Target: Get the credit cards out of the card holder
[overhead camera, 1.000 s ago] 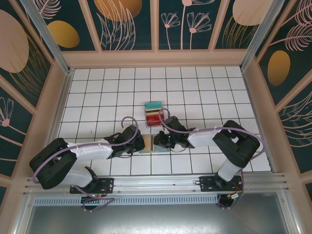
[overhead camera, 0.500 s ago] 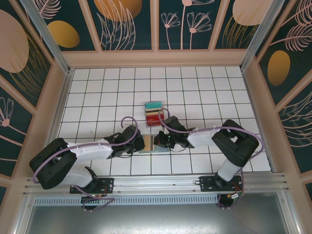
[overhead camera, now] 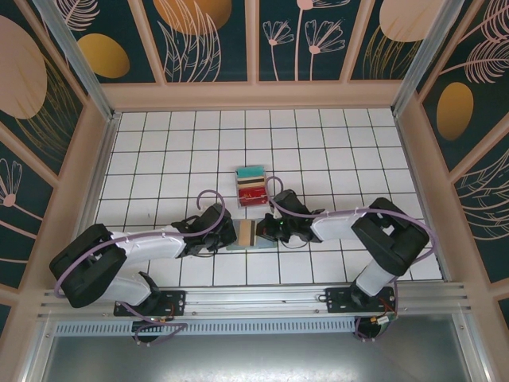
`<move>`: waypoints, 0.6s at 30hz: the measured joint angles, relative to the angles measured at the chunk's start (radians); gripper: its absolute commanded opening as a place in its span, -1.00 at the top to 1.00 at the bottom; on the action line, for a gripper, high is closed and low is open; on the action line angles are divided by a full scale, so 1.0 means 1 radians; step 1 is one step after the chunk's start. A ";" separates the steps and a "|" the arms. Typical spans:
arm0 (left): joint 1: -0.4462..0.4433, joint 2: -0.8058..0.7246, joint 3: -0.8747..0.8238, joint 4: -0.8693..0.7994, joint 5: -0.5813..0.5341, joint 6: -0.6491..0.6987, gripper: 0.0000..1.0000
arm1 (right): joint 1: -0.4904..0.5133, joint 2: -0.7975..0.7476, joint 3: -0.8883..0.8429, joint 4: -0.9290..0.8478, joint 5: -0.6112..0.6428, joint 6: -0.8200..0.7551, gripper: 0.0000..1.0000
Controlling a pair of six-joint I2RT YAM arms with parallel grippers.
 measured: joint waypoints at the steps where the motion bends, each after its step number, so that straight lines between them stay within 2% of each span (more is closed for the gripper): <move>1: 0.000 0.000 0.000 -0.001 0.000 0.000 1.00 | -0.003 -0.006 -0.004 -0.004 0.000 -0.001 1.00; 10: -0.001 -0.006 0.001 -0.019 -0.016 0.000 1.00 | -0.064 -0.099 -0.060 -0.063 -0.001 -0.042 1.00; 18: 0.000 -0.015 0.025 -0.083 -0.016 0.000 1.00 | -0.132 -0.251 -0.055 -0.193 0.000 -0.148 1.00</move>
